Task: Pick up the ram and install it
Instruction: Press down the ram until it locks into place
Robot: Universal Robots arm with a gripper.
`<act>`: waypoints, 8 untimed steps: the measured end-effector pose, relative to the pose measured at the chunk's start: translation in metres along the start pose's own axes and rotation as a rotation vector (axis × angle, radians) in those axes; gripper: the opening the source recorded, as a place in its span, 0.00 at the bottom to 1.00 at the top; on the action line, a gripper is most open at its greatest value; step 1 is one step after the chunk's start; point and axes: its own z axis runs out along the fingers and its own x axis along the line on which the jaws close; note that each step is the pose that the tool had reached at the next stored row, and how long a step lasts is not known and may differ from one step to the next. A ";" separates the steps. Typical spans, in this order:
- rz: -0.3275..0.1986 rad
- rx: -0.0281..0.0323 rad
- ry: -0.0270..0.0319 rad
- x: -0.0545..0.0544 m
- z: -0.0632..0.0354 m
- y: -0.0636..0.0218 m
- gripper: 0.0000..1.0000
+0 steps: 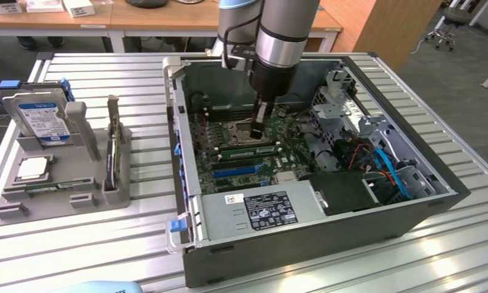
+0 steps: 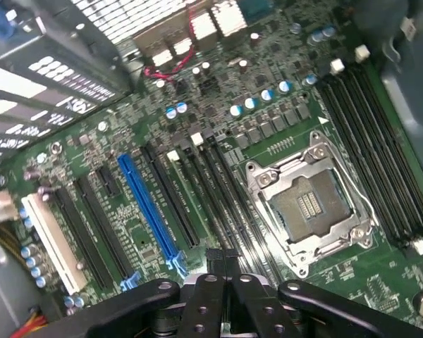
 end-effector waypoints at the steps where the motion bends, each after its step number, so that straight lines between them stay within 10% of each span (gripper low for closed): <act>1: 0.013 -0.0008 -0.0002 0.000 0.0000 0.0000 0.10; 8: 0.110 -0.0065 -0.0019 0.000 0.0000 0.0000 0.10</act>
